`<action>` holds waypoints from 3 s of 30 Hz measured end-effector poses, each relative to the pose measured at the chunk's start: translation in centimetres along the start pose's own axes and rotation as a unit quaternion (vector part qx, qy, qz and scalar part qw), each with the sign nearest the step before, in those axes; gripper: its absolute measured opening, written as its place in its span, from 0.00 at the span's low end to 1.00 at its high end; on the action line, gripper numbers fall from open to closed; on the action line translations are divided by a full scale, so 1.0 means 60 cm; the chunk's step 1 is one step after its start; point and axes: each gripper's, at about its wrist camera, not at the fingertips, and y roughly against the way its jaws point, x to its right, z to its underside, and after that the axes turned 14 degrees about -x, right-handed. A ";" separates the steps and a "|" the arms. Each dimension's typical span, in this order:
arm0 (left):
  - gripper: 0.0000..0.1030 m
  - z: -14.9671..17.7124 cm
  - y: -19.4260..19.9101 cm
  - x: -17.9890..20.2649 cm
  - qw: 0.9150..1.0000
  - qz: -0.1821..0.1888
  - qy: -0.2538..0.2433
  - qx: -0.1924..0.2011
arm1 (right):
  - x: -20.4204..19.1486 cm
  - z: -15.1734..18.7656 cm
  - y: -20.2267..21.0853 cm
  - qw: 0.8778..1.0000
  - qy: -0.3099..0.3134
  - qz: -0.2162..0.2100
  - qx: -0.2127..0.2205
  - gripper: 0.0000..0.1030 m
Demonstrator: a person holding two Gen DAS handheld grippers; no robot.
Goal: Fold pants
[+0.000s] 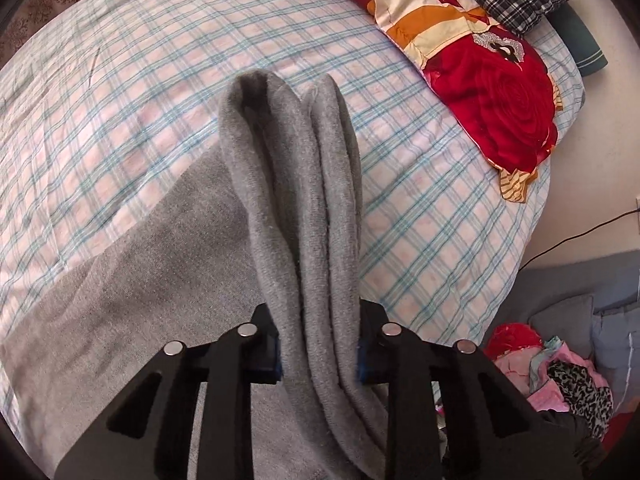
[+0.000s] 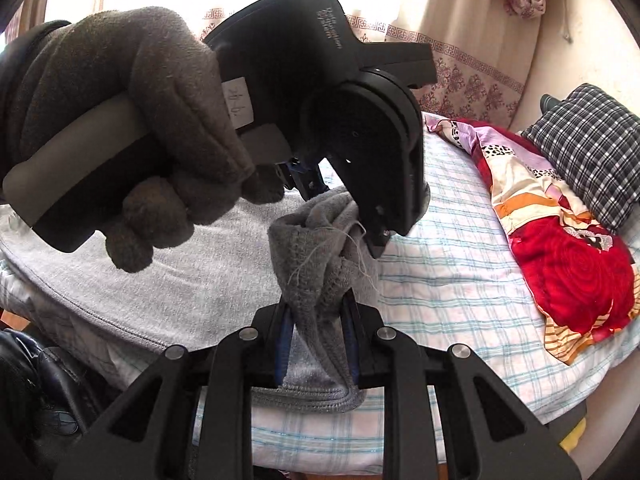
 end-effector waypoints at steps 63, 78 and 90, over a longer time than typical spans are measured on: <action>0.60 0.423 0.059 -0.348 0.968 -0.045 0.189 0.158 | 0.033 -0.139 -0.191 0.926 -0.190 -0.291 -0.149 0.36; 0.60 0.384 0.036 -0.189 0.989 -0.007 0.053 0.135 | -0.003 -0.231 -0.310 0.906 -0.205 -0.324 -0.178 0.31; 0.60 0.398 -0.019 -0.194 0.992 -0.021 0.038 0.119 | -0.015 -0.243 -0.343 0.918 -0.190 -0.288 -0.196 0.33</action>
